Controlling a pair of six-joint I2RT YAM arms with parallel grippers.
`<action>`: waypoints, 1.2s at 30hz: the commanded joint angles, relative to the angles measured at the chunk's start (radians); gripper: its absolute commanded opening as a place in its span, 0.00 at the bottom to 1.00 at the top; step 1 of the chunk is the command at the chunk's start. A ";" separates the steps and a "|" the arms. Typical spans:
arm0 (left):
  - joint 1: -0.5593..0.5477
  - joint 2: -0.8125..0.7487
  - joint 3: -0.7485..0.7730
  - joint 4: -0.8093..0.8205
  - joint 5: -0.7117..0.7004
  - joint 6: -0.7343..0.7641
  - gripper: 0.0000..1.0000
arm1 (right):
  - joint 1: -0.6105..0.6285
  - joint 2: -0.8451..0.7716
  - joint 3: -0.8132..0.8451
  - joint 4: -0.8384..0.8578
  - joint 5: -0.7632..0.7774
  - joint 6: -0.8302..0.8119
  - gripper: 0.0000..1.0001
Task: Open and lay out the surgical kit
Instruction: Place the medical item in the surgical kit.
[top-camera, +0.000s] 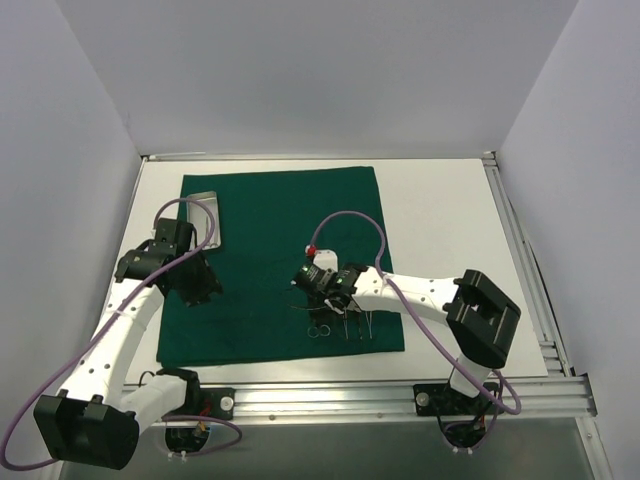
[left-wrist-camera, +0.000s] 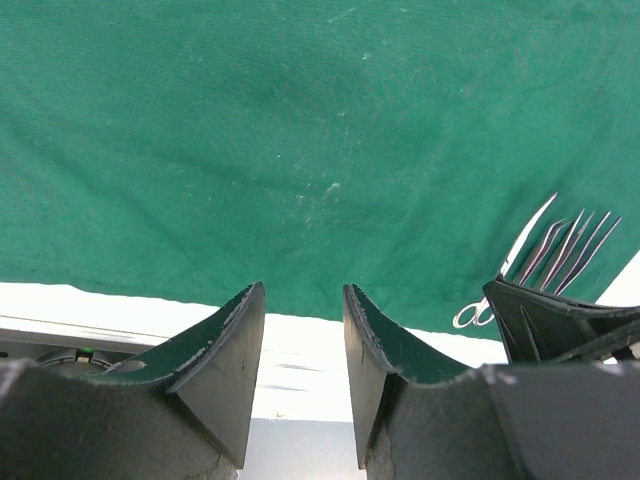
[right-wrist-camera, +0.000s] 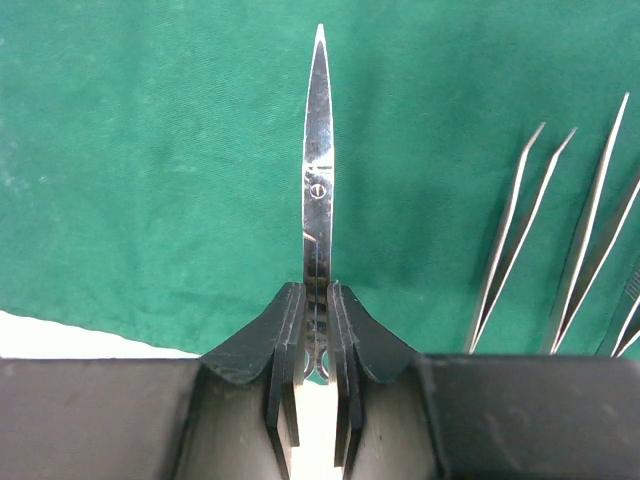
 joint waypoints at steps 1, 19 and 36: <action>0.003 -0.018 0.003 0.025 0.013 -0.011 0.46 | -0.025 -0.044 -0.038 -0.019 0.037 0.043 0.00; 0.003 -0.010 -0.014 0.045 0.016 -0.002 0.46 | -0.031 -0.009 -0.072 -0.022 -0.008 0.021 0.00; 0.003 -0.004 -0.004 0.049 0.013 0.012 0.47 | -0.046 0.065 -0.055 -0.022 -0.052 -0.002 0.07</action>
